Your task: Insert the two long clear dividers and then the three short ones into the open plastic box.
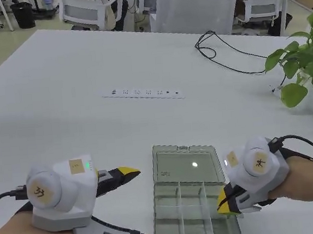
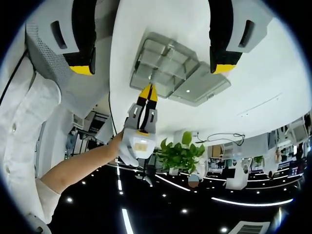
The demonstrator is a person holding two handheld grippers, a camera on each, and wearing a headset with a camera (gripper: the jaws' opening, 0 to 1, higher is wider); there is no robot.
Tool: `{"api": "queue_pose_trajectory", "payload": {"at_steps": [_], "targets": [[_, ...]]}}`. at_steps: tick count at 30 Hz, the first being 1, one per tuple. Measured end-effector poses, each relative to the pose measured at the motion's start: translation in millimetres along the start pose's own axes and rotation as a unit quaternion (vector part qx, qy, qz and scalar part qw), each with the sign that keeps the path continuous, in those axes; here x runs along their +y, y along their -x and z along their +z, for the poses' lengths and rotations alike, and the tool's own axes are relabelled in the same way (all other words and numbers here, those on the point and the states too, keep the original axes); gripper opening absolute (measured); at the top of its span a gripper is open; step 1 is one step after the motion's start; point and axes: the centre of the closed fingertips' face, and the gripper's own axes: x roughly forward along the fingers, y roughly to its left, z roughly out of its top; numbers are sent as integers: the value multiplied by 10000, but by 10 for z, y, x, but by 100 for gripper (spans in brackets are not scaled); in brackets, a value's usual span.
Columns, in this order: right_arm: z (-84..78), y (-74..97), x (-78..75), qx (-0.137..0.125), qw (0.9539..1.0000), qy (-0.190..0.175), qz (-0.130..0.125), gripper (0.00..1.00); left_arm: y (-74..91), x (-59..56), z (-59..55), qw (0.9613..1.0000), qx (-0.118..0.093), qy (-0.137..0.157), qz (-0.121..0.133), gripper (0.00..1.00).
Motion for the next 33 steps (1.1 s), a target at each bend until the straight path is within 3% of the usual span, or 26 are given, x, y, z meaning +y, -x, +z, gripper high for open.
{"api": "queue_pose_trajectory", "payload": {"at_steps": [8, 15, 24, 33], "targets": [[8, 65, -8, -77, 9999, -79, -50, 6, 9, 7, -15, 10000, 13, 13, 7, 100], [35, 281, -54, -467, 9978, -381, -277, 17, 46, 30, -33, 10000, 22, 23, 39, 100], [59, 633, -61, -1160, 9874, -924, -558, 33, 87, 53, -62, 10000, 74, -31, 56, 100], [-17, 832, 64, -1494, 9797, -1130, -714, 54, 119, 52, -95, 9998, 168, -78, 36, 100]]}}
